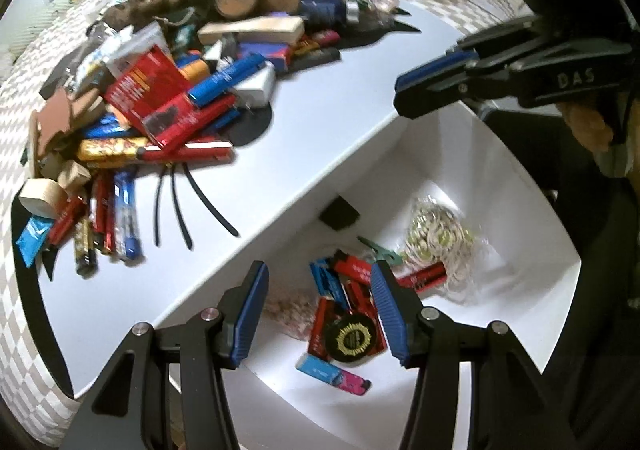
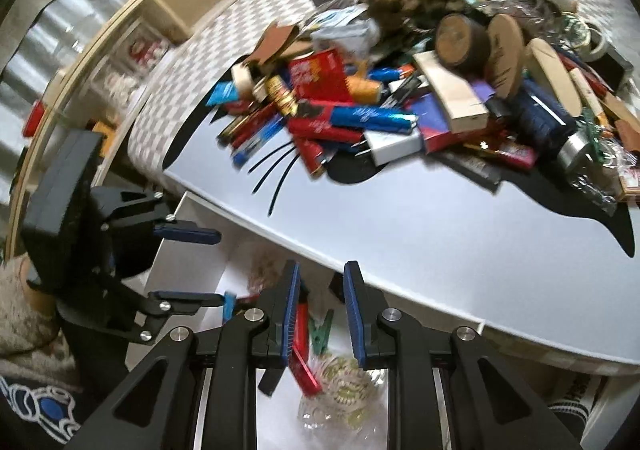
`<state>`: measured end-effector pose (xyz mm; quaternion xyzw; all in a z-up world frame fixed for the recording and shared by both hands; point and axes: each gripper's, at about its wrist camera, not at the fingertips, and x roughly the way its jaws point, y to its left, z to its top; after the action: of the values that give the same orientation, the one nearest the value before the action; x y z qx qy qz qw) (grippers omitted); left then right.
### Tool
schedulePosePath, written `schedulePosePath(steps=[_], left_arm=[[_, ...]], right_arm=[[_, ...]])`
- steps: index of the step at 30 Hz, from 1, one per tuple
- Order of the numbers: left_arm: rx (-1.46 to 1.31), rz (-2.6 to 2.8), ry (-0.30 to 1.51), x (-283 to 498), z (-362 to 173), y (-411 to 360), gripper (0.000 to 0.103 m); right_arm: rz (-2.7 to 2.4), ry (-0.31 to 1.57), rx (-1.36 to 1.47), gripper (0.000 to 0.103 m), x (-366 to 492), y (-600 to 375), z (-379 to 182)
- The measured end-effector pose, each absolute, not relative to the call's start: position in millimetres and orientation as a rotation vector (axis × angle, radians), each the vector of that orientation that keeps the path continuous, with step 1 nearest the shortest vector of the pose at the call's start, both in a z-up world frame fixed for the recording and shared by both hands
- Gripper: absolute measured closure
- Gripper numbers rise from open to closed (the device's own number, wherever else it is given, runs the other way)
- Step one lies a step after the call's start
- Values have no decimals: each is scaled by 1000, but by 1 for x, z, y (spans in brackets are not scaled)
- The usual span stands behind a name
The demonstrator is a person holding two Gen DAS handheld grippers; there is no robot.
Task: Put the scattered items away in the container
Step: 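Open both tools to drop the tin and lighter into the box, then move both tools back over the pile on the table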
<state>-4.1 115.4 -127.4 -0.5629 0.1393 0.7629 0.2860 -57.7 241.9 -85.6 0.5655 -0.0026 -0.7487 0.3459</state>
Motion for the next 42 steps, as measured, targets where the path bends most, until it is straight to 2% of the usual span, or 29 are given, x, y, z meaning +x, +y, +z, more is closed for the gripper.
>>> schedulePosePath(steps=[8,31,32,33,34,35,38,40,42], left_arm=[[-1479,2122,342,-23,-117,106,50],[-1646,2312,273,-78,-147,49,50],[-1654,2315,272,-80,-149,47,48],[-1662,2318,266,-82,-150,45,47],[-1670,2321,260,-83,-152,44,44],[-1677,2324,255,-85,-153,42,43],[-1692,2328,251,-90,-158,41,43],[-1703,2328,252,-92,-162,41,43],[-1716,2323,250,-95,-166,41,43]], right_arm=[[-2041,-52,1463,80,-80,251,-89],[-2236,121,1527,80,-112,265,-118],[-2242,134,1527,73,-112,265,-118],[-2252,150,1528,54,-112,264,-119],[-2263,163,1527,46,-112,264,-119],[-2272,173,1522,41,-111,264,-118],[-2282,194,1510,40,-110,263,-118],[-2279,193,1522,32,-110,264,-121],[-2277,200,1528,19,-110,264,-123]])
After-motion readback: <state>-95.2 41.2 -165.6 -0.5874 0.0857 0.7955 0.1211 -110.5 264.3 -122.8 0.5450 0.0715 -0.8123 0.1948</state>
